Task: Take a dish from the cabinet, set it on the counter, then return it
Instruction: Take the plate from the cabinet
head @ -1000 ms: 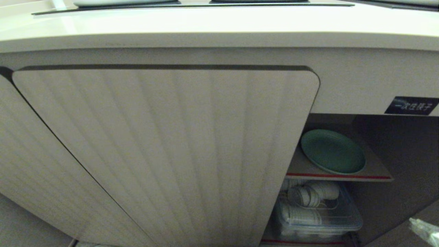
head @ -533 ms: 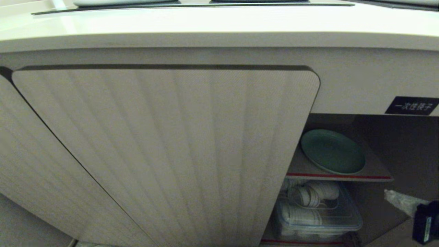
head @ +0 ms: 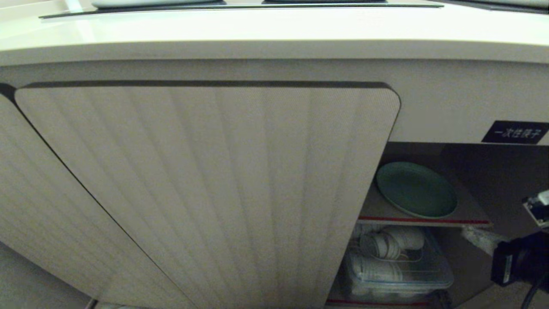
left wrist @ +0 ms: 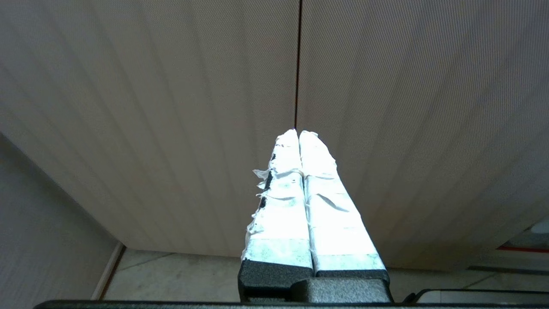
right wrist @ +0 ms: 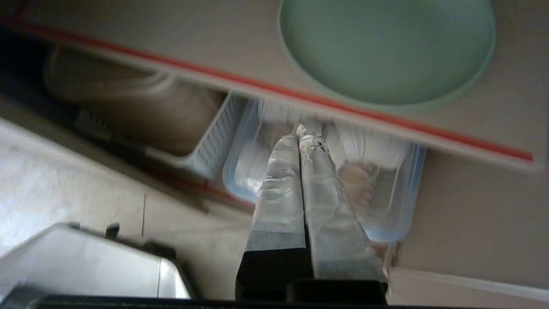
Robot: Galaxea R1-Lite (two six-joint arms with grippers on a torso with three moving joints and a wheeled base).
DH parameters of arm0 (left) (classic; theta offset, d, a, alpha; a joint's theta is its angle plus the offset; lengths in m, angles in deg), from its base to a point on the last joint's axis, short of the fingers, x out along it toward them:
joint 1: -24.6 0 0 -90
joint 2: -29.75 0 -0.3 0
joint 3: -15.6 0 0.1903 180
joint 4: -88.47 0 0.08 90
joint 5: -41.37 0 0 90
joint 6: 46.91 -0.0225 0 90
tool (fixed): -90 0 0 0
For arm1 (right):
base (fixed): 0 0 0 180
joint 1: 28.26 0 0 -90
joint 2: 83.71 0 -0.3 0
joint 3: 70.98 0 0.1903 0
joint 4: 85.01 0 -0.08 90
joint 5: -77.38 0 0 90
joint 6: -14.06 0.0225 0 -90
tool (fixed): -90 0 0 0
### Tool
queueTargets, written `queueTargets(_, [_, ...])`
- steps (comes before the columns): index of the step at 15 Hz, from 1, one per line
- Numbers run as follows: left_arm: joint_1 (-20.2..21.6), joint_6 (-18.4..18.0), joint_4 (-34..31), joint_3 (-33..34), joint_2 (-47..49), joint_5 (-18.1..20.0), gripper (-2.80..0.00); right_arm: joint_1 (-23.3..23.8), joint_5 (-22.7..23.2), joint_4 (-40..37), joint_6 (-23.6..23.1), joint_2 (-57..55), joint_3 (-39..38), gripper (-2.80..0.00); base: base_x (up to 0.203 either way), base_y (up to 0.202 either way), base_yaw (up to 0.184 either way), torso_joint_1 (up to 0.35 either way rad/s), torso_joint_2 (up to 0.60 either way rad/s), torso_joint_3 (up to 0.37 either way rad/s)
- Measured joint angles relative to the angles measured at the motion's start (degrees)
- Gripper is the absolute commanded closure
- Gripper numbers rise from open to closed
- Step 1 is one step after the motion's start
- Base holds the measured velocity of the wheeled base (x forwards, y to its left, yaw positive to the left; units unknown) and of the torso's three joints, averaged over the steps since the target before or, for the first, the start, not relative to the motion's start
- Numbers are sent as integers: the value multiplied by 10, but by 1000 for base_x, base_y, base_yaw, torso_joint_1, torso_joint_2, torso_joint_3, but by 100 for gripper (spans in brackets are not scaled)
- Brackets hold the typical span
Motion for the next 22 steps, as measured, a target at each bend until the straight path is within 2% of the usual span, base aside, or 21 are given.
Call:
queueTargets(6, [0,0,0,0,0,0,0,0,-2,139,6,-101,-5,0,0,0,0,0,0,0])
queueTargets(12, [0,0,0,0,0,0,0,-1,-8,194,11,-164,1,0,0,0,0,0,0,0])
queueTargets(18, [0,0,0,0,0,0,0,-1,-70,223,35,-206,22,0,0,0,0,0,0,0])
queueTargets(22, [0,0,0,0,0,0,0,-1,-78,253,36,-222,26,0,0,0,0,0,0,0])
